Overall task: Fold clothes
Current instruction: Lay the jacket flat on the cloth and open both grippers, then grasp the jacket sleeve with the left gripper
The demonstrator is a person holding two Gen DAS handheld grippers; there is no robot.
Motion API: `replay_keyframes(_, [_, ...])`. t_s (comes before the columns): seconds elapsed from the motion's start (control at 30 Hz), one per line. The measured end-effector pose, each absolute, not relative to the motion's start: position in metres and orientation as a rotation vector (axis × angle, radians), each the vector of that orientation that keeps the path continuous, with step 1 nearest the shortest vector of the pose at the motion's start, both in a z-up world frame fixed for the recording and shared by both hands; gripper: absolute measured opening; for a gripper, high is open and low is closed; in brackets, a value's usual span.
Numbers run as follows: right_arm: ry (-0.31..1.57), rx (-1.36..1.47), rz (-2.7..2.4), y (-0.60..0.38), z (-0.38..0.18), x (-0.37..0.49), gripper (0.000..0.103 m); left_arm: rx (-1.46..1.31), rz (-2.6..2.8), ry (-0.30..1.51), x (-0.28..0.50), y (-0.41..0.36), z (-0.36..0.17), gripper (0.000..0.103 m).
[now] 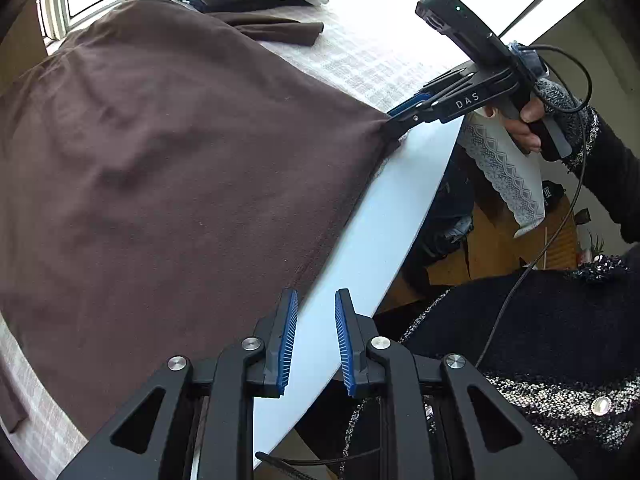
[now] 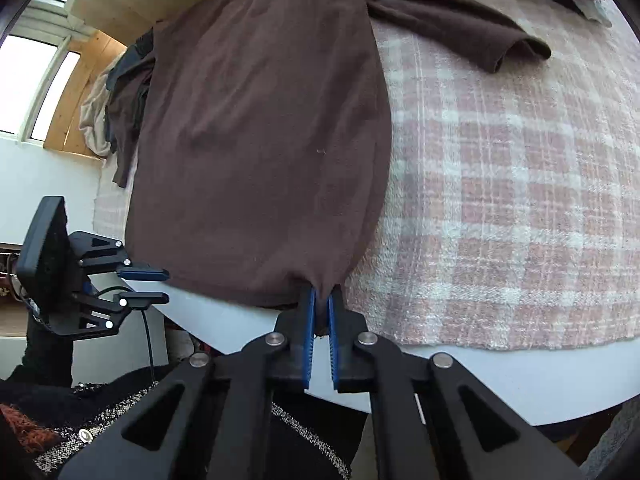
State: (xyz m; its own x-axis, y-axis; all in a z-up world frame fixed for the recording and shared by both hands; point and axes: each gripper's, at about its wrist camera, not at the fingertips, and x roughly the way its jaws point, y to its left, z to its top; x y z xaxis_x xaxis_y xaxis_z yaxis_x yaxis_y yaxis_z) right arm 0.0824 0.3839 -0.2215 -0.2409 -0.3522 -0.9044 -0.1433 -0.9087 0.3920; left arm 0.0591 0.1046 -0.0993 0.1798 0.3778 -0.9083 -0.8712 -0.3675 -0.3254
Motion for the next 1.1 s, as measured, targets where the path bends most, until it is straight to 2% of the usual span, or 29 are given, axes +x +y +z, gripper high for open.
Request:
replay_keyframes(0.03, [-0.431,1.832,-2.389,0.38,-0.205,0.083,0.013,-1.373,1.436,0.538,0.059,0.109,-0.105,0.019])
replay_keyframes(0.07, [-0.283,1.869,-2.445,0.378,-0.198,0.085,0.033,-1.386,1.438,0.551,0.057,0.11,-0.11,0.019])
replay_keyframes(0.1, [-0.274,1.896,-2.44,0.384,-0.201,0.087,0.044,-1.4,1.441,0.56,0.054,0.11,-0.114,0.019])
replay_keyframes(0.13, [-0.264,1.924,-2.435,0.39,-0.205,0.09,0.05,-1.413,1.445,0.559,0.051,0.109,-0.116,0.019])
replay_keyframes(0.33, [-0.458,1.838,-2.43,0.406,-0.225,0.103,0.049,-1.484,1.488,0.531,0.045,0.096,-0.125,0.019])
replay_keyframes(0.4, [-0.51,1.775,-2.431,0.396,-0.236,0.096,0.026,-1.503,1.5,0.503,0.045,0.09,-0.126,0.019])
replay_keyframes(0.43, [-0.45,1.825,-2.398,0.39,-0.244,0.093,0.009,-1.492,1.528,0.496,0.043,0.088,-0.123,0.019])
replay_keyframes(0.5, [-0.246,1.966,-2.344,0.381,-0.256,0.093,0.008,-1.47,1.585,0.483,0.041,0.085,-0.115,0.019])
replay_keyframes(0.57, [-0.262,1.937,-2.356,0.387,-0.243,0.095,0.008,-1.447,1.642,0.47,0.038,0.081,-0.108,0.019])
replay_keyframes(0.67, [-0.285,1.721,-2.498,0.389,-0.214,0.074,0.009,-1.411,1.726,0.448,0.034,0.076,-0.097,0.019])
replay_keyframes(0.73, [-0.321,1.599,-2.512,0.381,-0.212,0.049,0.016,-1.385,1.781,0.434,0.032,0.073,-0.089,0.022])
replay_keyframes(0.77, [-0.349,1.556,-2.498,0.376,-0.216,0.036,0.018,-1.372,1.809,0.426,0.03,0.071,-0.086,0.028])
replay_keyframes(0.83, [-0.33,1.597,-2.477,0.365,-0.234,0.012,0.018,-1.366,1.867,0.402,0.024,0.064,-0.087,0.031])
replay_keyframes(0.9, [-0.236,1.767,-2.432,0.362,-0.251,0.004,0.017,-1.403,1.897,0.377,0.012,0.052,-0.098,0.029])
replay_keyframes(0.93, [-0.23,1.744,-2.441,0.366,-0.245,0.006,0.016,-1.432,1.904,0.37,0.007,0.046,-0.106,0.029])
replay_keyframes(1.0, [-0.185,1.883,-2.415,0.372,-0.235,0.0,0.016,-1.496,1.91,0.384,0.007,0.037,-0.122,0.027])
replay_keyframes(1.1, [-0.27,1.754,-2.443,0.373,-0.199,-0.02,0.019,-1.519,1.943,0.343,0.009,0.014,-0.113,0.027])
